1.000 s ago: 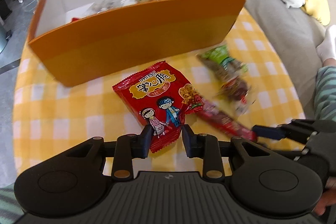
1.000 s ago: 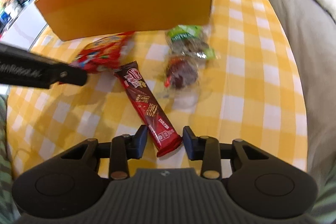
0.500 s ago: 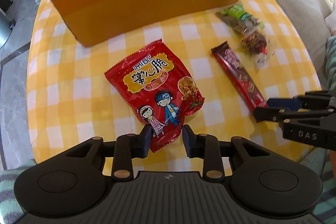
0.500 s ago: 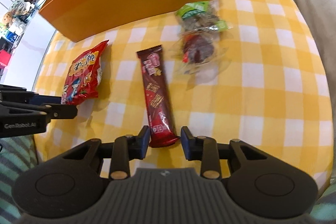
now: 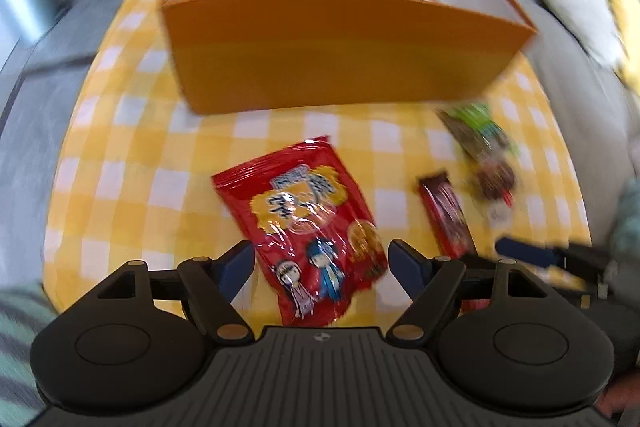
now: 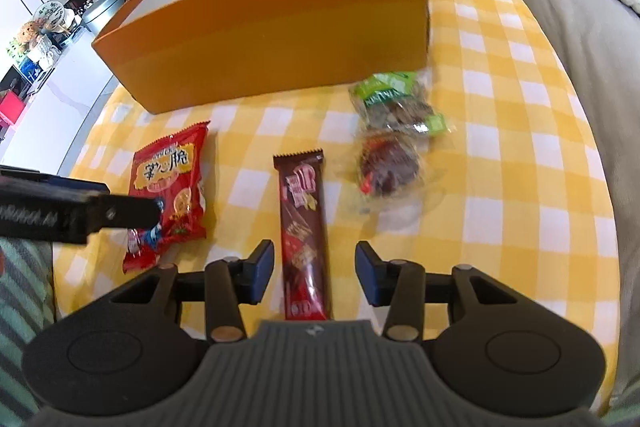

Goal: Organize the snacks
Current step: 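Grasp the red snack bag with the left tool while the right tool grasps the chocolate wafer bar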

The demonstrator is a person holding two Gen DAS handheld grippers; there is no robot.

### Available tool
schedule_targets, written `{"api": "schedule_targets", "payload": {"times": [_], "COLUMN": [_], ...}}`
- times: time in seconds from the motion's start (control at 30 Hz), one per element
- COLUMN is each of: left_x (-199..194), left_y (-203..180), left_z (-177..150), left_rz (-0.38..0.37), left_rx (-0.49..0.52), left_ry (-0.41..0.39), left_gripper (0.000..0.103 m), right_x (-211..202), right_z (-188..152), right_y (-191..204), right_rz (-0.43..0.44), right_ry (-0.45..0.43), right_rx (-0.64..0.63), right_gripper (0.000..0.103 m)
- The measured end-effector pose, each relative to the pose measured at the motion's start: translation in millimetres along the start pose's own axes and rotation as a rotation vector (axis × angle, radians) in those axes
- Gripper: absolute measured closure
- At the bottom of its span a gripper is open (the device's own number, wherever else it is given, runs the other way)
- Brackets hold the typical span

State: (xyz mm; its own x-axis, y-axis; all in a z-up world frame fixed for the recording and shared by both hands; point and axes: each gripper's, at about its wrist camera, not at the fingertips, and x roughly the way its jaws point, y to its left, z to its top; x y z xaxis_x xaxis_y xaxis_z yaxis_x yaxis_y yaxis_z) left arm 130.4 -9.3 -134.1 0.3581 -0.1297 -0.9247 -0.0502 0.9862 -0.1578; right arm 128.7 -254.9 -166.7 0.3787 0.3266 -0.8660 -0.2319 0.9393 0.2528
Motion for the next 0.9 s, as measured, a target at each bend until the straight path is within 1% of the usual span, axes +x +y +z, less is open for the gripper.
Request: {"api": "schedule_targets", "payload": {"times": [0.1, 0.2, 0.27, 0.33, 0.5, 0.6, 0.73, 0.8, 0.9], "left_x": [8, 15, 20, 26, 41, 50, 52, 53, 53], "left_y": [6, 4, 1, -3, -6, -6, -9, -10, -14], "left_z": [5, 7, 9, 10, 11, 9, 6, 4, 2], "left_rz": [0.033, 0.025, 0.044, 0.072, 0.142, 0.156, 0.175, 0.172, 0.177], "left_rx": [-0.116, -0.165, -0.179, -0.175, -0.178, -0.169, -0.131, -0.116, -0.097], "left_ry": [0.009, 0.017, 0.022, 0.027, 0.06, 0.09, 0.072, 0.069, 0.063], "left_gripper": [0.014, 0.014, 0.012, 0.008, 0.008, 0.007, 0.007, 0.011, 0.016], "right_x": [4, 9, 13, 17, 22, 23, 25, 25, 25], "right_z": [4, 6, 7, 7, 7, 5, 4, 3, 2], "right_y": [5, 11, 12, 14, 13, 16, 18, 19, 22], "right_rz": [0.003, -0.002, -0.01, -0.022, -0.025, -0.033, -0.041, -0.046, -0.074], "right_ry": [-0.002, -0.004, -0.006, -0.004, -0.004, -0.014, -0.021, -0.024, -0.027], "right_rx": [-0.006, -0.021, -0.032, -0.041, -0.039, -0.065, -0.086, -0.091, -0.116], "right_gripper": [0.061, 0.061, 0.061, 0.061, 0.062, 0.062, 0.062, 0.063, 0.071]}}
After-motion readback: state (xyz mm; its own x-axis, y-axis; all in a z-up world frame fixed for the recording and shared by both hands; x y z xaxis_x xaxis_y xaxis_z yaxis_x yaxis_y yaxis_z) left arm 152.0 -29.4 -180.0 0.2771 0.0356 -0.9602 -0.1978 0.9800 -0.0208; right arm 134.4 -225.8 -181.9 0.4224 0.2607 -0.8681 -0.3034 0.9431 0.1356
